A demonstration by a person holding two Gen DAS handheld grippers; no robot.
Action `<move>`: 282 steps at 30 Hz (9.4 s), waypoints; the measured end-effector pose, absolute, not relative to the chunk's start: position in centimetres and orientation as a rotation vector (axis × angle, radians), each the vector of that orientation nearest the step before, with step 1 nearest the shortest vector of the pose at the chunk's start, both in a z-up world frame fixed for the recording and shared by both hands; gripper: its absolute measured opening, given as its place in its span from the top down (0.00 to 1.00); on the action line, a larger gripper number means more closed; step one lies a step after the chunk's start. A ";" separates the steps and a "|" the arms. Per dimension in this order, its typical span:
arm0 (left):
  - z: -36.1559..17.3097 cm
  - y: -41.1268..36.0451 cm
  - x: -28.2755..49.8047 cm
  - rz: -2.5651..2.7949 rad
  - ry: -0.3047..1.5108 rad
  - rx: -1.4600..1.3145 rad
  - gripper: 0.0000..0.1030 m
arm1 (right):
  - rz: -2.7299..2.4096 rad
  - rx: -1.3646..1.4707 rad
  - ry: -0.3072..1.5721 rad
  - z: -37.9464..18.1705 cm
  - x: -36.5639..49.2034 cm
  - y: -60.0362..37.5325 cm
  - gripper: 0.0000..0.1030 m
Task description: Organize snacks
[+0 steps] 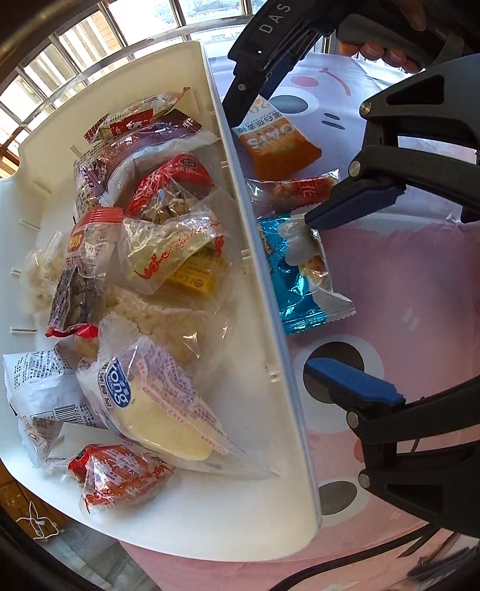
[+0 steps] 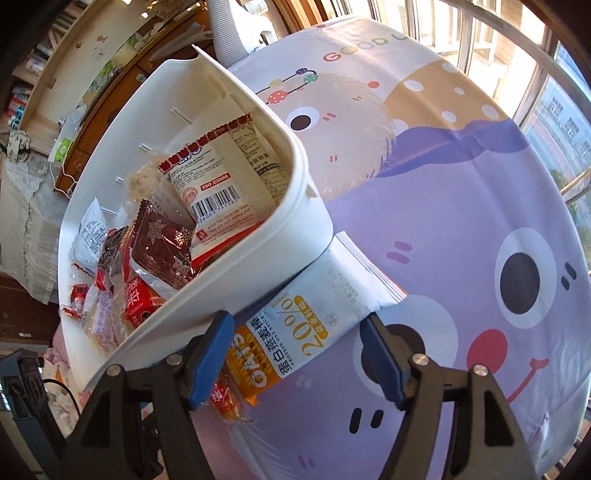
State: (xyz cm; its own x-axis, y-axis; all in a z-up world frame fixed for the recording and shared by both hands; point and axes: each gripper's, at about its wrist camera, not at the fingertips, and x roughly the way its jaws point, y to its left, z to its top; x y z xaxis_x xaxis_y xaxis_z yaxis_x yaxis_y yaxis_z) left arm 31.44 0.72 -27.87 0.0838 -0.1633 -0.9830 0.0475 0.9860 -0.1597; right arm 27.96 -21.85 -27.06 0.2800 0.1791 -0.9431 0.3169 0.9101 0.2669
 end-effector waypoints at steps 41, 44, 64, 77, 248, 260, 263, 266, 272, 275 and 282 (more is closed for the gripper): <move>-30.7 -4.1 35.6 -0.219 1.498 -0.139 0.33 | -0.234 0.192 1.325 -27.4 25.0 -21.3 0.60; -30.8 -5.4 35.5 -0.230 1.508 -0.127 0.43 | -0.228 0.188 1.328 -27.4 24.2 -21.6 0.61; -30.4 -10.4 29.9 -0.243 1.471 -0.135 0.78 | -0.137 0.192 1.352 -28.7 22.6 -24.1 0.62; -24.6 -7.9 25.1 -0.224 1.406 -0.062 0.78 | 0.074 0.145 1.342 -25.5 20.7 -22.4 0.62; -21.5 15.0 21.9 -0.374 1.241 -0.366 0.29 | 0.178 0.078 1.105 -14.8 27.9 -5.8 0.57; -18.5 11.9 20.0 -0.337 1.194 -0.235 0.22 | 0.106 0.242 1.226 -16.7 23.5 -11.6 0.39; -17.5 10.6 19.3 -0.313 1.187 -0.228 0.21 | 0.087 0.269 1.229 -16.6 21.9 -13.6 0.39; -16.8 9.2 18.0 -0.293 1.184 -0.233 0.18 | 0.092 0.286 1.219 -16.4 19.9 -15.7 0.32; -14.9 5.1 15.1 -0.254 1.167 -0.230 0.16 | 0.124 0.301 1.215 -15.9 15.0 -19.9 0.23; -13.8 2.8 13.7 -0.242 1.145 -0.239 0.10 | 0.120 0.293 1.219 -15.6 12.9 -21.7 0.13; -11.1 -1.5 10.2 -0.205 1.113 -0.171 0.09 | 0.143 0.181 1.199 -13.9 9.0 -24.7 0.10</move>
State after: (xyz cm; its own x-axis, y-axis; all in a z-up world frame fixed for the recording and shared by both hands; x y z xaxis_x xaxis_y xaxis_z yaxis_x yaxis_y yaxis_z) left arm 10.24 -1.47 -11.10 0.4263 -0.2486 -0.8698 0.0777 0.9680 -0.2386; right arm 8.99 -24.67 -13.85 0.3568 0.2061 -0.9112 -0.0143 0.9765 0.2152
